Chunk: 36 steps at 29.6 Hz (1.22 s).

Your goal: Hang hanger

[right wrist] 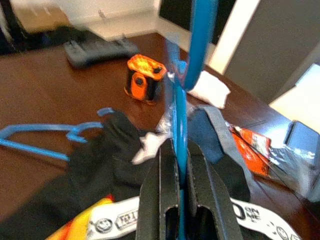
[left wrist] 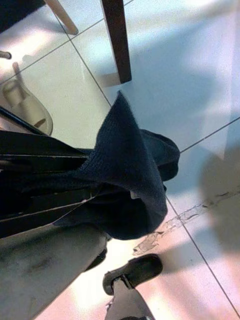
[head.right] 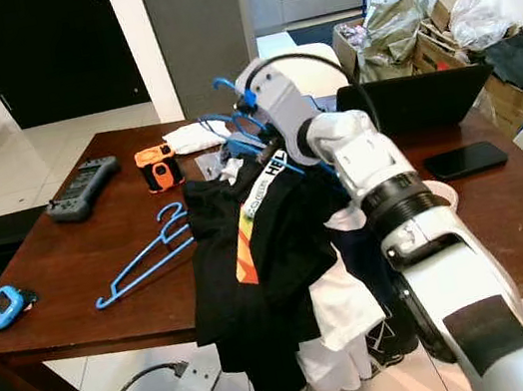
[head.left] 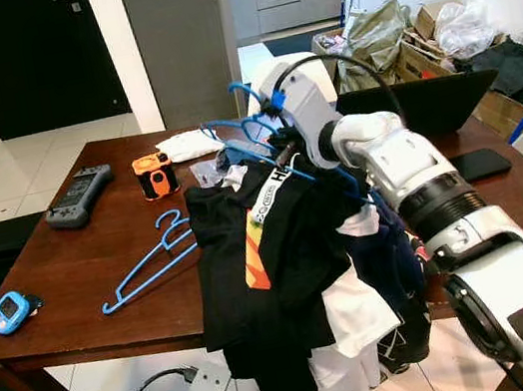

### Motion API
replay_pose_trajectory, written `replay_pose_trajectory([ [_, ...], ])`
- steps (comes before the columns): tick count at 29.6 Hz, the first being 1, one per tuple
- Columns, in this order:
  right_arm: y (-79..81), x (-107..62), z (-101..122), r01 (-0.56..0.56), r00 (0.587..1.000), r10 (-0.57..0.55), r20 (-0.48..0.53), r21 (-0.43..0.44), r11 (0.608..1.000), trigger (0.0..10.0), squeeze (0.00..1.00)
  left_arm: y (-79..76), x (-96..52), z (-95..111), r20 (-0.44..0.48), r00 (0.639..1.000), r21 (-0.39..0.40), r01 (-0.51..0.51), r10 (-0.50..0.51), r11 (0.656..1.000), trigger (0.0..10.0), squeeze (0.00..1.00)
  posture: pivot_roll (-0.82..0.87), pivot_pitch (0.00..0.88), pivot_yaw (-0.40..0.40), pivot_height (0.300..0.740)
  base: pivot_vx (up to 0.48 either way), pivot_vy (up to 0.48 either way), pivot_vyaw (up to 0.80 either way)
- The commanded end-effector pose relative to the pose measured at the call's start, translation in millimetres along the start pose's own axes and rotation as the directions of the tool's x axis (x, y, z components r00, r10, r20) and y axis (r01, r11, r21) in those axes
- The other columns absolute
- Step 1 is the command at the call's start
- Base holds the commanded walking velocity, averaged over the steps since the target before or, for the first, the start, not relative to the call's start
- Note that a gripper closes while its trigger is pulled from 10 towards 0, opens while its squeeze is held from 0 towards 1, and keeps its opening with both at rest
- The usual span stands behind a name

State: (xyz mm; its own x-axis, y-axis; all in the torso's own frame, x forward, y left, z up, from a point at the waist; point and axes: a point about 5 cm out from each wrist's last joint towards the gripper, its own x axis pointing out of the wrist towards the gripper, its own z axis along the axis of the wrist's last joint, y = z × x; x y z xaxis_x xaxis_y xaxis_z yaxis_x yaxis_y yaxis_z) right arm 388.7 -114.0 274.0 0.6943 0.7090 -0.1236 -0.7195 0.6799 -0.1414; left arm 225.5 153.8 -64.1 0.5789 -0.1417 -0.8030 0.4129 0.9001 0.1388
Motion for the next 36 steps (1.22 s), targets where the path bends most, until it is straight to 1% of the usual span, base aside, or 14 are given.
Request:
replay_pose_trajectory([
  [1,4.1,-20.2,7,-0.181,0.977,0.17,0.129,0.078,0.98,10.0,0.0,3.2,-0.5,-2,-0.007,1.0,-0.017,-0.019,0.019,1.0,10.0,0.0,0.01,0.0,0.002,0.74,0.0,0.0,0.0],
  [3,4.1,-20.2,7,-0.181,0.977,0.17,0.129,0.078,0.98,10.0,0.0,3.2,-0.5,-2,-0.007,1.0,-0.017,-0.019,0.019,1.0,10.0,0.0,0.01,0.0,0.002,0.74,0.0,0.0,0.0],
  [4,4.8,-30.4,7,-0.228,0.963,0.214,0.161,0.075,0.971,10.0,0.0,3.8,-0.7,-3,-0.012,1.0,-0.016,-0.018,0.017,1.0,10.0,0.0,0.01,0.0,0.007,0.74,0.0,0.0,0.0],
  [5,4.8,-30.4,7,-0.228,0.963,0.214,0.161,0.075,0.971,10.0,0.0,3.8,-0.7,-3,-0.012,1.0,-0.016,-0.018,0.017,1.0,10.0,0.0,0.01,0.0,0.007,0.74,0.0,0.0,0.0],
  [6,4.9,-37.7,6,-0.25,0.955,0.234,0.181,0.073,0.966,10.0,0.0,4.4,-0.8,-3,-0.016,1.0,-0.013,-0.015,0.015,1.0,10.0,0.0,0.01,0.0,0.012,0.74,0.0,0.0,0.0],
  [8,4.9,-37.7,6,-0.25,0.955,0.234,0.181,0.073,0.966,10.0,0.0,4.4,-0.8,-3,-0.016,1.0,-0.013,-0.015,0.015,1.0,10.0,0.0,0.01,0.0,0.012,0.74,0.0,0.0,0.0],
  [10,6.1,-46.1,-6,-0.267,0.951,0.248,0.184,0.086,0.96,10.0,0.0,5.1,-1.0,-3,-0.023,1.0,-0.004,-0.008,0.008,1.0,10.0,0.0,0.01,0.0,0.02,0.74,0.0,0.0,0.0],
  [14,7.9,-48.1,-14,-0.271,0.952,0.252,0.174,0.1,0.957,10.0,0.0,5.4,-1.0,-4,-0.026,1.0,0.0,-0.005,0.005,1.0,10.0,0.0,0.01,0.0,0.022,0.74,0.0,0.0,0.0],
  [16,10.7,-50.5,-25,-0.277,0.953,0.257,0.16,0.12,0.953,10.0,0.0,5.7,-1.1,-4,-0.031,1.0,-0.004,-0.005,0.005,1.0,10.0,0.0,0.01,0.0,0.024,0.74,0.0,0.0,0.0],
  [22,10.5,-51.0,-29,-0.272,0.956,0.252,0.151,0.131,0.953,10.0,0.0,5.8,-1.1,-4,-0.032,0.999,-0.007,-0.006,0.006,1.0,10.0,0.0,0.01,0.0,0.024,0.74,0.0,0.0,0.0],
  [23,8.6,-51.7,-36,-0.261,0.962,0.244,0.126,0.141,0.955,10.0,0.0,5.9,-1.1,-4,-0.034,0.999,-0.008,-0.007,0.007,1.0,10.0,0.0,0.01,0.0,0.022,0.74,-0.255,0.0,0.0],
  [26,8.6,-51.7,-36,-0.261,0.962,0.244,0.126,0.141,0.955,10.0,0.0,5.9,-1.1,-4,-0.034,0.999,-0.008,-0.007,0.007,1.0,10.0,0.0,0.01,0.0,0.022,0.74,-0.255,0.0,0.0],
  [29,5.9,-58.4,-47,-0.255,0.966,0.243,0.09,0.171,0.952,10.0,0.0,6.0,-1.0,-4,-0.037,0.999,-0.001,-0.008,0.008,1.0,10.0,0.0,0.01,0.0,0.022,0.74,-0.291,0.0,0.0],
  [36,6.5,-63.3,-53,-0.259,0.966,0.25,0.073,0.187,0.948,10.0,0.0,6.2,-1.0,-4,-0.039,0.999,0.004,-0.008,0.008,1.0,10.0,0.0,0.01,0.0,0.022,0.74,-0.317,0.0,0.0],
])
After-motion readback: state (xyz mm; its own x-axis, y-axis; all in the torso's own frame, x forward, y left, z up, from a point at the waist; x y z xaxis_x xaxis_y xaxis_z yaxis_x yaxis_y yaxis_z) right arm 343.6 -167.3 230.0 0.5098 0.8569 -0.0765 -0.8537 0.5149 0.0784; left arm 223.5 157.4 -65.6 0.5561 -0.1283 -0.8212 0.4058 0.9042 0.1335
